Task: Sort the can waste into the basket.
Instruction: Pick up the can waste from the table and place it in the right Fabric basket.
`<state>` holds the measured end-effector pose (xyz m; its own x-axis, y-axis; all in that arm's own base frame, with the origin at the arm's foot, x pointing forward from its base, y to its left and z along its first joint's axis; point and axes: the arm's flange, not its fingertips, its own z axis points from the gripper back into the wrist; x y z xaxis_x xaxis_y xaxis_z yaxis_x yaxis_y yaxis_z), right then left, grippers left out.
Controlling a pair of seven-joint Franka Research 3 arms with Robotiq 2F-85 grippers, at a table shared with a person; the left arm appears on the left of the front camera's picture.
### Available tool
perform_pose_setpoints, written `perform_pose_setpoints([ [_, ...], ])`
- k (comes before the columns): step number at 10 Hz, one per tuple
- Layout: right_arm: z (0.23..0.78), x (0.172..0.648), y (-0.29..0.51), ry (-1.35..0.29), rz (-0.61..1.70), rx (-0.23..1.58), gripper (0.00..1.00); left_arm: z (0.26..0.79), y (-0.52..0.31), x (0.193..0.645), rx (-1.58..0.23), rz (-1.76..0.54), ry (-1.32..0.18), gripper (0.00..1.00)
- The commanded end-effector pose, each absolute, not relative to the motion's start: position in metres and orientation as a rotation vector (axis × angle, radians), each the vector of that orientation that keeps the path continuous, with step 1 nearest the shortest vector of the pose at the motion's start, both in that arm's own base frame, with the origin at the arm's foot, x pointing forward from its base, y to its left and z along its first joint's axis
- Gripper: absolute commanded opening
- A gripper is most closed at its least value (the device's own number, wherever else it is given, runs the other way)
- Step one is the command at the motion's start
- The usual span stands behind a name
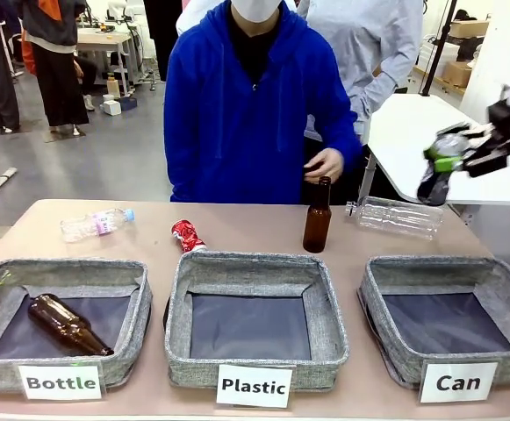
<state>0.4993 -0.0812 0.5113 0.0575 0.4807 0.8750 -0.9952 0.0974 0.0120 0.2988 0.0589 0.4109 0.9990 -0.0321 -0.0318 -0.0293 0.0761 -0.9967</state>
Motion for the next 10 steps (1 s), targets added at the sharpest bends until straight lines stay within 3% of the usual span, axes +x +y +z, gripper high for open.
perform_pose_setpoints([
  [1,0.520,0.430,-0.066,-0.655,1.306,0.638,0.00,0.413,0.060,0.297,-1.503,0.008,0.057,1.00],
  [3,0.507,0.381,-0.053,-0.492,1.266,0.416,0.00,0.413,0.060,0.297,-1.503,0.008,0.057,1.00],
  [5,0.489,0.365,-0.041,-0.350,1.213,0.280,0.00,0.413,0.060,0.297,-1.503,0.008,0.057,1.00],
  [9,0.485,0.373,-0.041,-0.327,1.189,0.276,0.00,0.413,0.060,0.297,-1.503,0.008,0.057,1.00],
  [10,0.484,0.375,-0.043,-0.331,1.196,0.283,0.96,0.413,0.060,0.297,-1.503,0.008,0.057,1.00],
])
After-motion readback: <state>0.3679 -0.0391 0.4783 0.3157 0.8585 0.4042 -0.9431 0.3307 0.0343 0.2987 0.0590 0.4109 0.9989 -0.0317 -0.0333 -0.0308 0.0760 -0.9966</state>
